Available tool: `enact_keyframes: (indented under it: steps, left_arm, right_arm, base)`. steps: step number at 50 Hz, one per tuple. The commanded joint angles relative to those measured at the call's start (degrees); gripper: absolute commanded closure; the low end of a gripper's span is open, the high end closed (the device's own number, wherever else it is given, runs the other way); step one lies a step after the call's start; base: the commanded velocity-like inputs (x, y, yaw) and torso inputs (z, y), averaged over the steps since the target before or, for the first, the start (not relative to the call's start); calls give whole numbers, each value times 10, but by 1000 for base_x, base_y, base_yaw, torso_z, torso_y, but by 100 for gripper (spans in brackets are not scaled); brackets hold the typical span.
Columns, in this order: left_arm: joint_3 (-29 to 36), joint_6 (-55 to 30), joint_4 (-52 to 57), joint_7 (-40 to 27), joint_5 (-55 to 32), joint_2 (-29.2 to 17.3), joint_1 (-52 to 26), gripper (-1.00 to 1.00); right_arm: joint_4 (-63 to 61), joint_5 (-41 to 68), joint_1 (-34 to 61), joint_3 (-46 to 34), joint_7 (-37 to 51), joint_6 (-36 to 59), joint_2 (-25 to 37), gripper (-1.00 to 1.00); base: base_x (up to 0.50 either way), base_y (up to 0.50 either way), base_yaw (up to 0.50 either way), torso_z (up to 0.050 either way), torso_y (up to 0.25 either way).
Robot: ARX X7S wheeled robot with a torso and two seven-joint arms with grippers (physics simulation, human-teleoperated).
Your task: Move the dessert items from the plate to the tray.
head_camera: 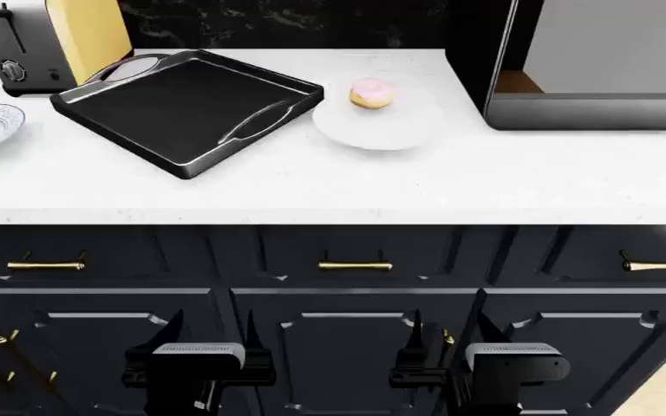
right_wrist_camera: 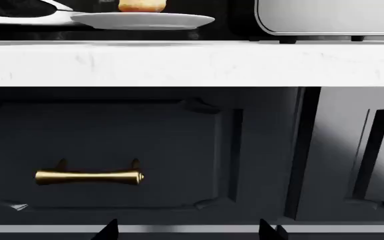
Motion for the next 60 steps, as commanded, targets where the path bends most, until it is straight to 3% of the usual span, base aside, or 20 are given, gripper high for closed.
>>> enact_keyframes:
  steps: [1,13,53,57,60]
  left_arm:
    - [12,-1,0,-8,-9,-10,0,-100]
    - [32,5,13,-14,-40,-31,9,-100]
    - [69,15,20,-40,-63,-63,14,-100]
    - [68,-44,84,-36,-94,-69,23,-100]
    - [55,-155,187,-51,-136,-82,15,-100]
  right_arm:
    - [0,10,1,-12,10,0,9,-100]
    - [-31,8,0,-41,34,8,33,-100]
    - [-54,15,-2,-80,69,12,66,-100]
    - [-131,23,-2,-79,72,75,72,-100]
    - [-215,39,6,-70,71,152,79,-100]
  base:
    - [0,0,0,0,0]
    - [0,0,0,0,0]
    - [0,0,0,50,0]
    - [0,0,0,13,0]
    - [0,0,0,0,0]
